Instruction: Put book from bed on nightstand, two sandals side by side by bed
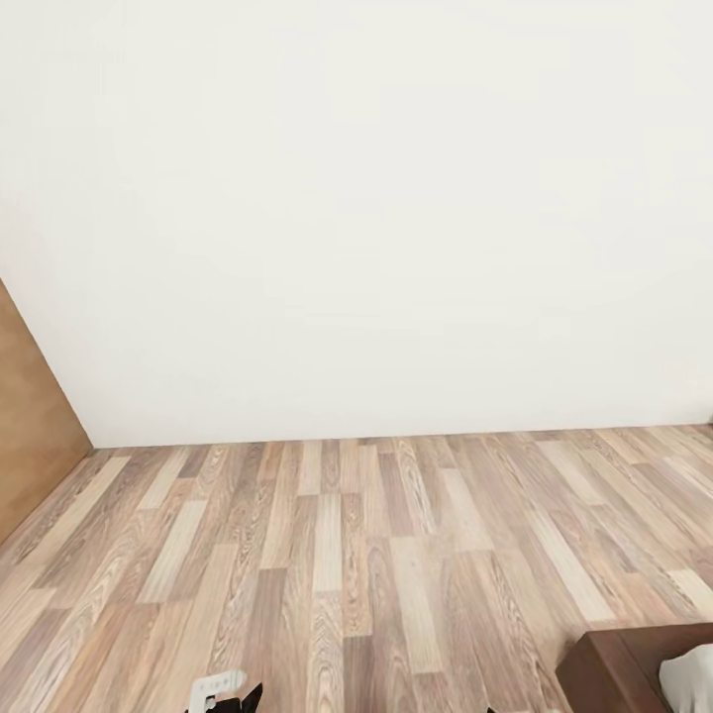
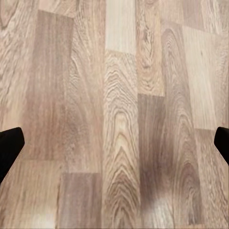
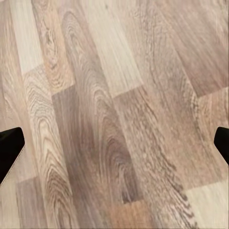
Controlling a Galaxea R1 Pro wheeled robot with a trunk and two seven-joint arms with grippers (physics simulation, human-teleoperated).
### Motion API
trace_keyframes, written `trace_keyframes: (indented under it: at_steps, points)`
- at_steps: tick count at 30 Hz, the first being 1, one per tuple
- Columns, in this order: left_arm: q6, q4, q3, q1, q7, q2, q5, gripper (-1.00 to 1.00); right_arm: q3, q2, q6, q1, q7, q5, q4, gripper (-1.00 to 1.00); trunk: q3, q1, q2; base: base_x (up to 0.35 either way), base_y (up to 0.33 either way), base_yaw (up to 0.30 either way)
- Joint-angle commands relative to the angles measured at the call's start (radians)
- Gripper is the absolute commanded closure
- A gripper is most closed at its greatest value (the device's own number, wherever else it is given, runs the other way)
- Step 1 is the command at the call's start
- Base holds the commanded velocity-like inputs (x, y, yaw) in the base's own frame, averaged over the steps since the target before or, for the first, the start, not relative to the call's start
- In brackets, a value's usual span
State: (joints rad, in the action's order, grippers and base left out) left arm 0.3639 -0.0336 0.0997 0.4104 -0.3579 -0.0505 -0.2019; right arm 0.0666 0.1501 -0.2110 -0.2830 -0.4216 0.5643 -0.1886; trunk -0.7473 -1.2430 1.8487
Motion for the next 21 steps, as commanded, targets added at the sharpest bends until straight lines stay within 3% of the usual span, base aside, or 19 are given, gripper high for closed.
trace_keyframes:
  at_steps: [1,21]
  points:
    - [0.0,0.001,0.008,0.001,-0.009,0.0,-0.004,-1.0,0.007,0.0,-0.004,-0.001,-0.003,0.009,0.001,-1.0,-0.001,0.0,0.0,0.324,0.0,0.0]
    - [-0.001,0.002,0.008,0.001,-0.009,0.0,-0.004,-1.0,0.008,0.0,-0.004,-0.001,-0.002,0.009,0.003,-1.0,-0.001,0.0,0.0,0.325,0.027,0.0]
